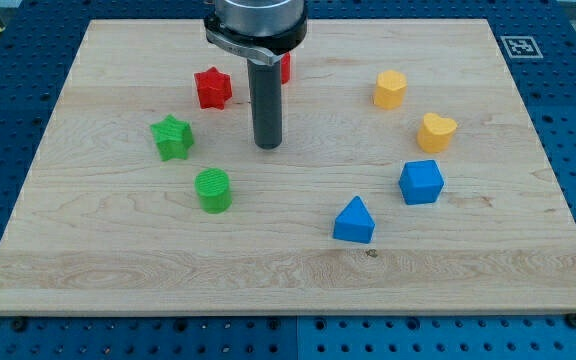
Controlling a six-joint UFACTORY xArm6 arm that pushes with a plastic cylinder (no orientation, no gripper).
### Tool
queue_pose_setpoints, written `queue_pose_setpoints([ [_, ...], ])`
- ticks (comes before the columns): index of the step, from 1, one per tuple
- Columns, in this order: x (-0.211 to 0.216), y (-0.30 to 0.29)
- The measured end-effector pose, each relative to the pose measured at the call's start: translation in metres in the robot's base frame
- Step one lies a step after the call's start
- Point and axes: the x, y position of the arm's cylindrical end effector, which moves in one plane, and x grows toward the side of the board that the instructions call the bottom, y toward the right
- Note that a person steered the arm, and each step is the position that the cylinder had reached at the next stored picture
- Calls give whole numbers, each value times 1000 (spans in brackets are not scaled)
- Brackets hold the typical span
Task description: Make a group of blue blocks and yellow heart at center right of the board
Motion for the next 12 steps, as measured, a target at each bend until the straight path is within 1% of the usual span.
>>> queue_pose_setpoints([
  [4,0,-2],
  [5,0,41],
  [6,-19,102],
  [7,-24,150],
  [8,-24,169],
  [10,-18,174],
  [11,4,179],
  [12,8,188],
])
